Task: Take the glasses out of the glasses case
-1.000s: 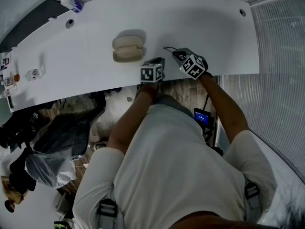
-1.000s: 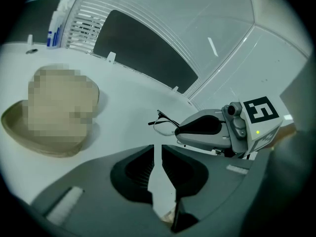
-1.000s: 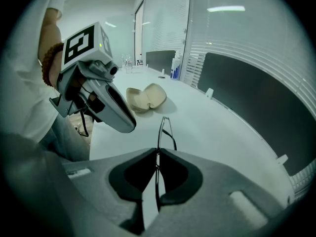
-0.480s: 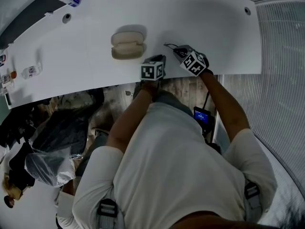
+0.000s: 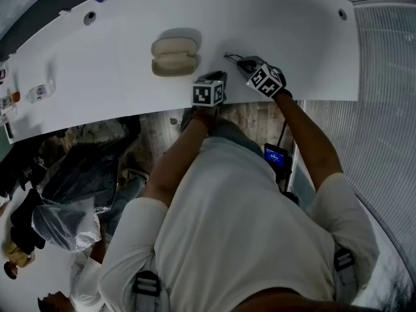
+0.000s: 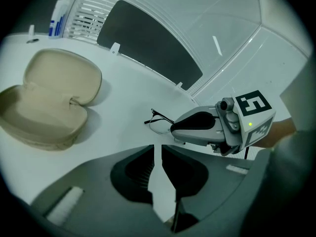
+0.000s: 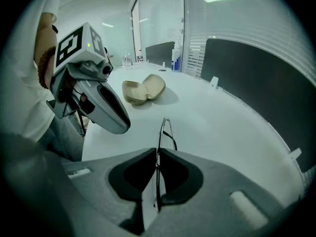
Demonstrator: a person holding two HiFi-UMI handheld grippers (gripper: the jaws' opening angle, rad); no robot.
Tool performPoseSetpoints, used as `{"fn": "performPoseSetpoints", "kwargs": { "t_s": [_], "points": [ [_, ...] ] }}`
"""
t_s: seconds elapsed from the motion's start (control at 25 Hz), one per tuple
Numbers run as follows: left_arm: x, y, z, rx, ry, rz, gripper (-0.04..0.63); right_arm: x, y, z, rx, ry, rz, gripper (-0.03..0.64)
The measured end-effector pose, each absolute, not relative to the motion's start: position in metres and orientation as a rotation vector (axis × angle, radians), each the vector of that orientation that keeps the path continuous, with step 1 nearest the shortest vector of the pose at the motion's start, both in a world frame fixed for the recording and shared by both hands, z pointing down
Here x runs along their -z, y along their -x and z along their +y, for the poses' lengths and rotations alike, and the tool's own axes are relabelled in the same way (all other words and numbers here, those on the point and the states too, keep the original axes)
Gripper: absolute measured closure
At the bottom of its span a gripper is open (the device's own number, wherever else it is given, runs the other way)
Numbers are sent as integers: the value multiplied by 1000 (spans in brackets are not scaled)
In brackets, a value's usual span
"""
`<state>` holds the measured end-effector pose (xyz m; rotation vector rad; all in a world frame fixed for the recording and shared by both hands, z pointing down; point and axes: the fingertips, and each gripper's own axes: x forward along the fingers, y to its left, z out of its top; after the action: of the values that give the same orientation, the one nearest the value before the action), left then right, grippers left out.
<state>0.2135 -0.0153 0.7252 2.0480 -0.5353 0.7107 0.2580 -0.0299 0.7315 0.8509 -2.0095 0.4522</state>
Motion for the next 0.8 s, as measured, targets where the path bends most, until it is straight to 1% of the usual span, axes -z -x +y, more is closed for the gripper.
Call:
{"fn": "performPoseSetpoints", "kwargs": {
  "t_s": [0.4, 0.64, 0.8],
  "points": [
    [-720, -207, -18, -695, -2048, -545, 543, -731, -258, -38, -431, -859, -1991, 591],
    [-717, -202, -21, -684, -2048, -558, 543, -731, -259, -41, -420, -861, -1975, 556],
    [-717, -200, -20, -681, -2047, -561, 543, -732, -261, -41, -422, -862, -1965, 515]
  ]
}}
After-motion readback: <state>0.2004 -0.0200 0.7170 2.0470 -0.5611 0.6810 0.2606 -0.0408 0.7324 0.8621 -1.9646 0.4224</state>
